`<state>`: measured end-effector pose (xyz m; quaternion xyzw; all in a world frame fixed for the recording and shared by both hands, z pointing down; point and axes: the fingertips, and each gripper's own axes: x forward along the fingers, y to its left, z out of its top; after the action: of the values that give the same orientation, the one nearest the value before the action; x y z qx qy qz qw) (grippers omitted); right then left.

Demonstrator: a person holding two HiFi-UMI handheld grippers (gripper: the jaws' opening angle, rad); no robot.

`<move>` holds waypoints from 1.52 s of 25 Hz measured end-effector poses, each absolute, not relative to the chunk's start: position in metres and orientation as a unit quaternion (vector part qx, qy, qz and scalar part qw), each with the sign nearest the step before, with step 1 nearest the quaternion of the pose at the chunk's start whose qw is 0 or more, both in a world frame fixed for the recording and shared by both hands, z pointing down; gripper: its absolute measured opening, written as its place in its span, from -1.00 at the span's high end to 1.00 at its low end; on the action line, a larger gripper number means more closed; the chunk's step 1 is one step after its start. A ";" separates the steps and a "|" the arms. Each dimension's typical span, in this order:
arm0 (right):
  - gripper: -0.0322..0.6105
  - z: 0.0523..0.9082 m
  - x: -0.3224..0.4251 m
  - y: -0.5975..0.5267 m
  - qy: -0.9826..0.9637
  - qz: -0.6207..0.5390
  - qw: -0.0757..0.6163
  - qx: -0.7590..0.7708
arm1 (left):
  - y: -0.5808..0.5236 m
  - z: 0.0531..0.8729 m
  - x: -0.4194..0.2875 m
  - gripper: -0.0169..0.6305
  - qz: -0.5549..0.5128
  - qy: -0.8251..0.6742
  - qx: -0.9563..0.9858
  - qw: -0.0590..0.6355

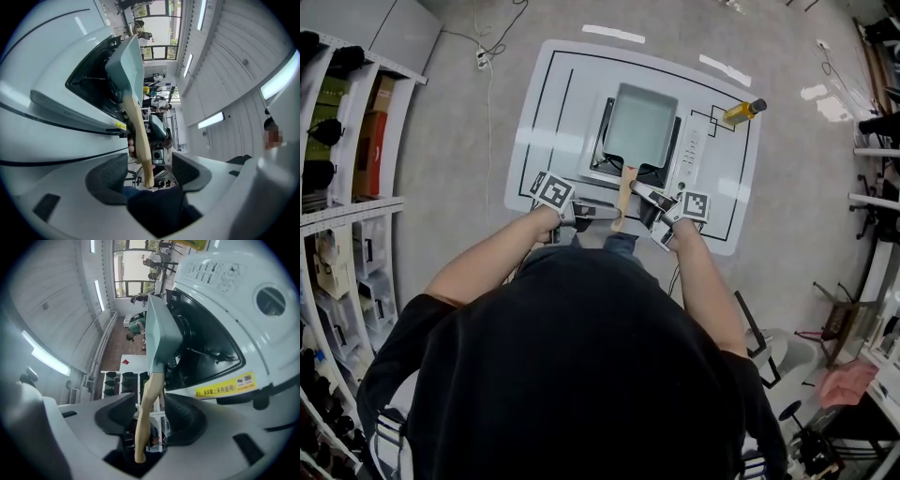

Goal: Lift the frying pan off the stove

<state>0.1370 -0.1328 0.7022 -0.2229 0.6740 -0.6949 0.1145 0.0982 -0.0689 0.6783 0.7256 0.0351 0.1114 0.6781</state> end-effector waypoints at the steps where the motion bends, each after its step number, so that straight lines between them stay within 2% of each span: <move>1: 0.27 0.703 0.135 -0.132 0.672 -0.698 0.117 -0.217 | -0.067 0.678 0.100 0.05 0.110 0.040 0.721 0.683; 13: 0.26 0.709 0.112 -0.132 0.658 -0.726 0.138 -0.148 | -0.048 0.667 0.130 0.08 0.070 0.105 0.689 0.714; 20: 0.29 0.706 0.103 -0.139 0.652 -0.736 0.140 -0.117 | -0.051 0.673 0.136 0.28 0.066 0.109 0.681 0.721; 28: 0.48 0.704 0.102 -0.143 0.657 -0.733 0.144 -0.103 | -0.049 0.680 0.135 0.53 0.082 0.109 0.685 0.716; 31: 0.49 0.703 0.102 -0.143 0.657 -0.734 0.141 -0.097 | -0.048 0.681 0.135 0.66 0.084 0.112 0.683 0.717; 38: 0.48 0.704 0.100 -0.143 0.660 -0.734 0.137 -0.083 | -0.046 0.682 0.135 0.68 0.087 0.121 0.680 0.718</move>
<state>0.0999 -0.1430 0.7035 -0.0833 0.6597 -0.7342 0.1372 0.1349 -0.0463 0.6821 0.6804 0.1214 0.0867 0.7175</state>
